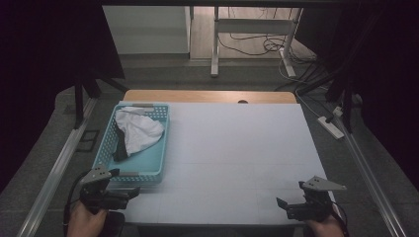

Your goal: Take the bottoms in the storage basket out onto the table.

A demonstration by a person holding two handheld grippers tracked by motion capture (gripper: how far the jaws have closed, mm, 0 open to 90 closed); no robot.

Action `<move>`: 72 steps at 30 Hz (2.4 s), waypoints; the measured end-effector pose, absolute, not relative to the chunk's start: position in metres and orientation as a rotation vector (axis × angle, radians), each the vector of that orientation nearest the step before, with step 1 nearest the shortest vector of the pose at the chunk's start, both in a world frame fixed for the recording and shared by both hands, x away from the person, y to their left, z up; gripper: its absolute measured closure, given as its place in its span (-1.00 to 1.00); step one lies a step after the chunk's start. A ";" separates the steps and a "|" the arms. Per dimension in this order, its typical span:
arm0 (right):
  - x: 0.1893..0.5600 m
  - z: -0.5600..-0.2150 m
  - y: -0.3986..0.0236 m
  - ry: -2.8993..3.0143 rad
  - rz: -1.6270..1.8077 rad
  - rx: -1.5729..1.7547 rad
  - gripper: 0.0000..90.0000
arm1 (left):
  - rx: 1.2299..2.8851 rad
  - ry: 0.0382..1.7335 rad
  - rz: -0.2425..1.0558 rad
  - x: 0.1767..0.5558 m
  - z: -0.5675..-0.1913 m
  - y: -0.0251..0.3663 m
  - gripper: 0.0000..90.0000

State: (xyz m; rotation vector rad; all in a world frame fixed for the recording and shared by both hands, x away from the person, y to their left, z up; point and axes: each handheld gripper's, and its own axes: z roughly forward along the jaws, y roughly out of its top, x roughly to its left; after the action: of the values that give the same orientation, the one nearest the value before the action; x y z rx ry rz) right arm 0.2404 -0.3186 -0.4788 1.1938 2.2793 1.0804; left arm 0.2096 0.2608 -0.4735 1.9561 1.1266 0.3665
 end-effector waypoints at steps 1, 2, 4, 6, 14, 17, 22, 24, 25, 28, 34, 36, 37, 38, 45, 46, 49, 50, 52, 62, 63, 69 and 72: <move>0.240 -0.479 -0.319 2.281 1.080 1.193 -1.00 | 1.955 1.122 0.373 0.210 -0.473 0.260 -1.00; 0.240 -0.479 -0.319 2.281 1.080 1.193 -1.00 | 1.958 1.118 0.376 0.211 -0.473 0.260 -1.00; 0.241 -0.479 -0.319 2.282 1.078 1.194 -1.00 | 1.961 1.113 0.392 0.212 -0.472 0.260 -1.00; 0.241 -0.479 -0.319 2.282 1.078 1.196 -1.00 | 1.963 1.110 0.402 0.214 -0.472 0.260 -1.00; 0.241 -0.479 -0.318 2.281 1.074 1.200 -1.00 | 1.994 1.100 0.425 0.226 -0.466 0.258 -1.00; 0.241 -0.479 -0.318 2.282 1.074 1.201 -1.00 | 1.981 1.113 0.426 0.231 -0.466 0.258 -1.00; 0.241 -0.479 -0.319 2.282 1.074 1.200 -1.00 | 1.979 1.118 0.430 0.238 -0.465 0.258 -1.00; 0.241 -0.479 -0.318 2.282 1.073 1.202 -1.00 | 1.981 1.129 0.421 0.242 -0.465 0.258 -1.00; 0.241 -0.479 -0.319 2.282 1.073 1.202 -1.00 | 1.982 1.131 0.412 0.244 -0.465 0.258 -1.00; 0.241 -0.479 -0.318 2.282 1.074 1.201 -1.00 | 1.992 1.146 0.409 0.248 -0.464 0.257 -1.00; 0.241 -0.479 -0.318 2.284 1.071 1.202 -1.00 | 1.988 1.163 0.390 0.257 -0.463 0.258 -1.00; 0.241 -0.479 -0.318 2.284 1.070 1.202 -1.00 | 1.995 1.162 0.395 0.260 -0.462 0.257 -1.00; 0.241 -0.479 -0.318 2.284 1.070 1.202 -1.00 | 1.995 1.162 0.395 0.262 -0.462 0.257 -1.00; 0.241 -0.479 -0.318 2.285 1.070 1.202 -1.00 | 1.997 1.161 0.394 0.263 -0.461 0.257 -1.00; 0.242 -0.480 -0.318 2.288 1.065 1.203 -1.00 | 2.011 1.172 0.384 0.275 -0.459 0.255 -1.00; 0.242 -0.480 -0.318 2.289 1.064 1.203 -1.00 | 2.014 1.173 0.381 0.277 -0.459 0.254 -1.00; 0.242 -0.480 -0.317 2.291 1.061 1.200 -1.00 | 2.025 1.168 0.373 0.284 -0.458 0.251 -1.00; 0.242 -0.480 -0.317 2.292 1.060 1.199 -1.00 | 2.028 1.168 0.374 0.285 -0.458 0.251 -1.00; 0.242 -0.480 -0.317 2.293 1.058 1.199 -1.00 | 2.032 1.168 0.371 0.288 -0.458 0.249 -1.00; 0.242 -0.480 -0.317 2.297 1.051 1.195 -1.00 | 2.028 1.188 0.386 0.303 -0.451 0.251 -1.00; 0.242 -0.480 -0.317 2.297 1.051 1.195 -1.00 | 2.026 1.193 0.384 0.306 -0.451 0.252 -1.00; 0.242 -0.480 -0.316 2.299 1.049 1.195 -1.00 | 2.025 1.183 0.377 0.319 -0.448 0.253 -1.00; 0.242 -0.480 -0.316 2.301 1.050 1.193 -1.00 | 2.043 1.188 0.391 0.326 -0.445 0.252 -1.00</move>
State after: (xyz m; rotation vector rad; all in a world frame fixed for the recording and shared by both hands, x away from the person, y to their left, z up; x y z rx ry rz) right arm 0.2421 -0.3160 -0.4802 1.1934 2.3006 1.0498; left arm 0.3259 0.2524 -0.4455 2.0428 1.1877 0.3912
